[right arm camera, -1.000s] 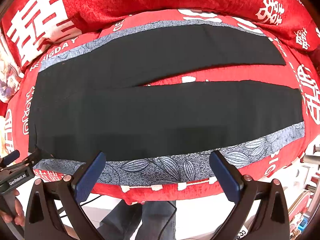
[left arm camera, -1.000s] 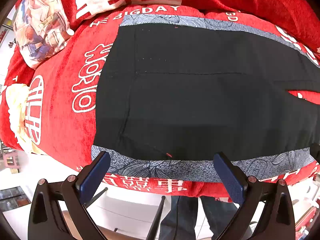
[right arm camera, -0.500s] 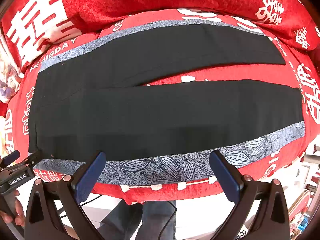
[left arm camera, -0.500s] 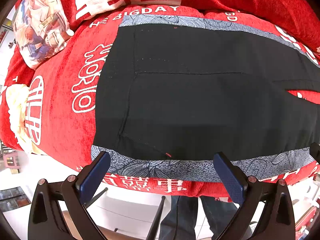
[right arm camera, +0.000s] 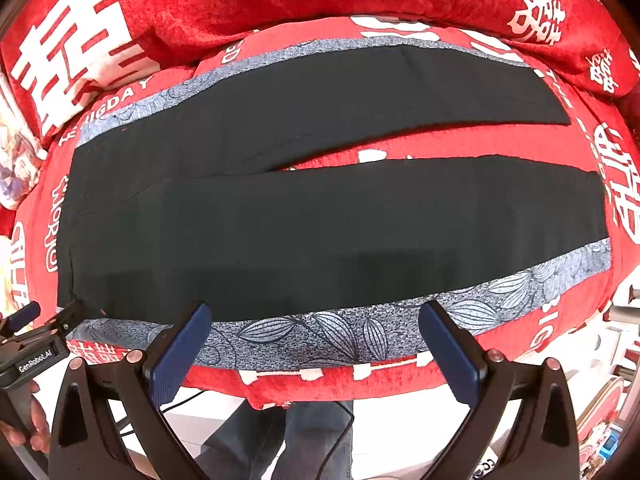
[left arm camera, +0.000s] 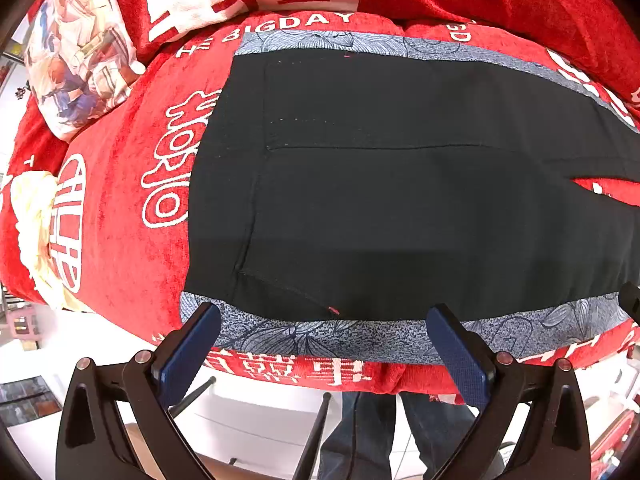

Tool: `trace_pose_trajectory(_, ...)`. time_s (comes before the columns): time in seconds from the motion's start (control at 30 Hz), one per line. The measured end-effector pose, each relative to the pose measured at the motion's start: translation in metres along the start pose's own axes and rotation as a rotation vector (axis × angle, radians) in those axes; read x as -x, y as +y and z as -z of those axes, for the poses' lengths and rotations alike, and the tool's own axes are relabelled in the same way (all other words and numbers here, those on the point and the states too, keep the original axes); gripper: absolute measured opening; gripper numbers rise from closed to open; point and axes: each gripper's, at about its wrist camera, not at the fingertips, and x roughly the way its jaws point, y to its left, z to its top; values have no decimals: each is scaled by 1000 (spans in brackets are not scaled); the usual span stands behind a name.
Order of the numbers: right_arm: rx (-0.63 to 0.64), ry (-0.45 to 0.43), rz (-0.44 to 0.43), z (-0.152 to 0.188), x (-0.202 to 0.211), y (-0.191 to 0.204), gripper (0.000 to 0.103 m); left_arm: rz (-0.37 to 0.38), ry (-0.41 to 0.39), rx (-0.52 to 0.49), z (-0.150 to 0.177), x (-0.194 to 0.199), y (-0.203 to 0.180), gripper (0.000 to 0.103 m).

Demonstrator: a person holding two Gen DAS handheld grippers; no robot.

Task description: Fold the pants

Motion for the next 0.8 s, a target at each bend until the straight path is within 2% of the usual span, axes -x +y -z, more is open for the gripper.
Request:
trace_pose_trajectory(0.5, -36, -5, -30, 2, -1, -4, 103, -10, 2, -25, -1, -2, 2, 103)
trace_pose_trajectory(0.8, -72, -2, -76, 10, -4, -14, 103, -12, 9, -33, 3, -4, 2, 103)
